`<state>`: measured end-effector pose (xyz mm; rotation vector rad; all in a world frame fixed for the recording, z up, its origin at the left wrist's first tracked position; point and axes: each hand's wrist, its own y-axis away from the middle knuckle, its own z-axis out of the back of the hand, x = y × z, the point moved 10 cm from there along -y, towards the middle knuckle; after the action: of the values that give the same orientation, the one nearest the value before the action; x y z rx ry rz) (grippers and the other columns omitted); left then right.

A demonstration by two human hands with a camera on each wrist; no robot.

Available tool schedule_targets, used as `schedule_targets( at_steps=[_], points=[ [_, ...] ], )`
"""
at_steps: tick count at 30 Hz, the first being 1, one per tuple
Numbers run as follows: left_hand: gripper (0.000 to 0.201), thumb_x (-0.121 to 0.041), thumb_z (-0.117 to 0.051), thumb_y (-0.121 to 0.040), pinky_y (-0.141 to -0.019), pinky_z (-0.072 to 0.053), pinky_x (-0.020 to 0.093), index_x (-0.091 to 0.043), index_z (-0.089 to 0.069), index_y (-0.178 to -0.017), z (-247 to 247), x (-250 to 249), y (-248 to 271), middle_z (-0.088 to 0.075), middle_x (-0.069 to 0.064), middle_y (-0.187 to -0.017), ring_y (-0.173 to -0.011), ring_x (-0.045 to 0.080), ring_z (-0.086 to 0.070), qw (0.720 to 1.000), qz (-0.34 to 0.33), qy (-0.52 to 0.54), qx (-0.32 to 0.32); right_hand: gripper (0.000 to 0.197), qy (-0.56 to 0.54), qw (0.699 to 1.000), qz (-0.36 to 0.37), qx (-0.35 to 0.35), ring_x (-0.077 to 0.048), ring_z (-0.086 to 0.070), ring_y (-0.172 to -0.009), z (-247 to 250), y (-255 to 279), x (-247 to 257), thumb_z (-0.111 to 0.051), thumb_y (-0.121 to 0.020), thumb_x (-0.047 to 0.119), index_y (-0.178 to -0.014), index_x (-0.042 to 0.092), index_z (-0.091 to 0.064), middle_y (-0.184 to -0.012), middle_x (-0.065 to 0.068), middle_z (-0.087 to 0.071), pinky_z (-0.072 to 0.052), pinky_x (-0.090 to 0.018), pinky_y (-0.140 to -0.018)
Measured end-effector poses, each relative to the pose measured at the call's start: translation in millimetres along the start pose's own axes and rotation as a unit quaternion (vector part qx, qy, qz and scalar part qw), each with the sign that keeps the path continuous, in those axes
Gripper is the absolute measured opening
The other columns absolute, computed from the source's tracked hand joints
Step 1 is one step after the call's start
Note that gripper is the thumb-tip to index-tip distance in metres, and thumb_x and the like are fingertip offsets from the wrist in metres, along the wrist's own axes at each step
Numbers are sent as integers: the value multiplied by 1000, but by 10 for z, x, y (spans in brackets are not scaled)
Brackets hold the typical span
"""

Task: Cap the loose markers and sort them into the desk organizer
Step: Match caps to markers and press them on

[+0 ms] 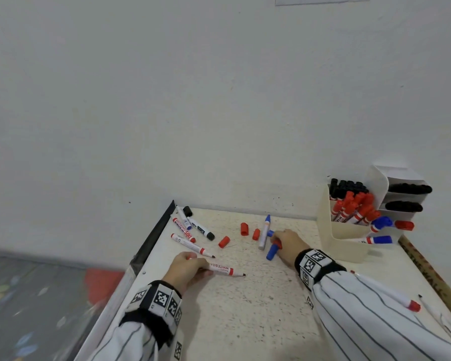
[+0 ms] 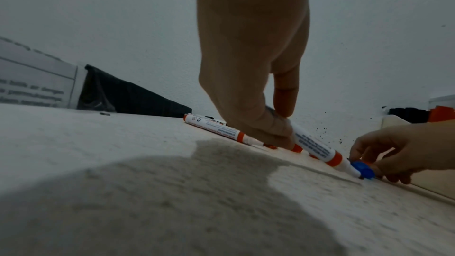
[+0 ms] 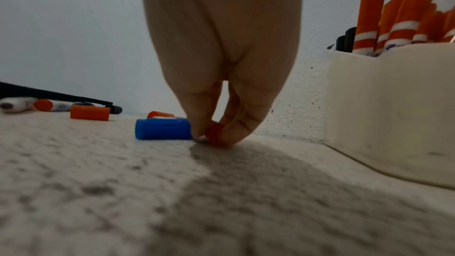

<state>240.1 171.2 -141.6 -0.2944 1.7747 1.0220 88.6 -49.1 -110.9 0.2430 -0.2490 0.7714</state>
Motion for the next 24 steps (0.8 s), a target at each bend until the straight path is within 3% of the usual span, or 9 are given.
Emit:
schedule_targets(
  at_steps=[2, 6, 9, 13, 15, 18, 21, 24],
  points=[
    [28, 14, -58, -81, -46, -55, 23, -7, -40, -76, -48, 29, -5, -66, 28, -85, -69, 31, -67, 1000, 5, 7, 7, 12, -22, 999, -16, -44, -25, -51, -88, 115, 29, -42, -44, -90, 7, -95, 12, -54, -101, -11, -53, -37, -26, -72],
    [22, 12, -58, -83, -50, -57, 24, -5, -43, -82, -159, 50, 16, -66, 28, -89, -57, 24, -68, 999, 5, 34, 14, 20, -100, 988, -35, -111, -22, -53, -93, 314, 167, -130, -45, -91, 9, -109, 15, -53, -102, -7, -55, -40, -27, -75],
    [21, 11, -57, -85, -45, -55, 23, -5, -44, -88, -231, 41, 25, -65, 24, -84, -51, 21, -67, 998, -1, 64, 7, 18, -202, 971, -26, -126, -18, -53, -86, 379, 286, -133, -50, -88, 7, -103, 16, -54, -94, -2, -55, -39, -24, -73],
    [23, 10, -54, -87, -49, -57, 22, -7, -39, -80, -362, 0, 78, -61, 28, -97, -53, 21, -68, 996, -9, 91, 10, 22, -238, 967, 53, -73, -9, -52, -82, 377, 391, 35, -59, -81, 5, -84, 27, -62, -96, 1, -57, -38, -14, -70],
    [25, 11, -53, -88, -47, -56, 21, -7, -38, -77, -440, -8, 119, -58, 30, -110, -64, 26, -68, 995, -10, 102, 20, 25, -252, 964, 82, -29, -2, -52, -79, 323, 457, 127, -62, -80, 2, -86, 26, -62, -96, 2, -59, -38, -8, -68],
    [26, 11, -52, -88, -46, -55, 22, -7, -38, -78, -537, -9, 175, -53, 33, -121, -75, 30, -65, 993, -13, 115, 31, 21, -261, 960, 97, -1, -7, -54, -80, 274, 534, 169, -67, -79, 5, -90, 24, -63, -94, 3, -61, -41, -9, -71],
    [25, 11, -51, -88, -48, -57, 23, -8, -38, -80, -601, -5, 219, -54, 32, -117, -62, 27, -68, 990, -11, 138, 35, 25, -252, 963, 99, -6, -10, -52, -79, 253, 588, 153, -68, -78, 7, -83, 30, -61, -92, 0, -61, -41, -12, -71],
    [24, 11, -51, -88, -49, -57, 24, -8, -38, -82, -632, 4, 254, -55, 29, -111, -52, 23, -68, 988, -4, 152, 31, 20, -264, 960, 81, -43, -12, -49, -76, 291, 617, 93, -65, -79, 4, -88, 22, -62, -93, -4, -59, -42, -8, -62]
  ],
)
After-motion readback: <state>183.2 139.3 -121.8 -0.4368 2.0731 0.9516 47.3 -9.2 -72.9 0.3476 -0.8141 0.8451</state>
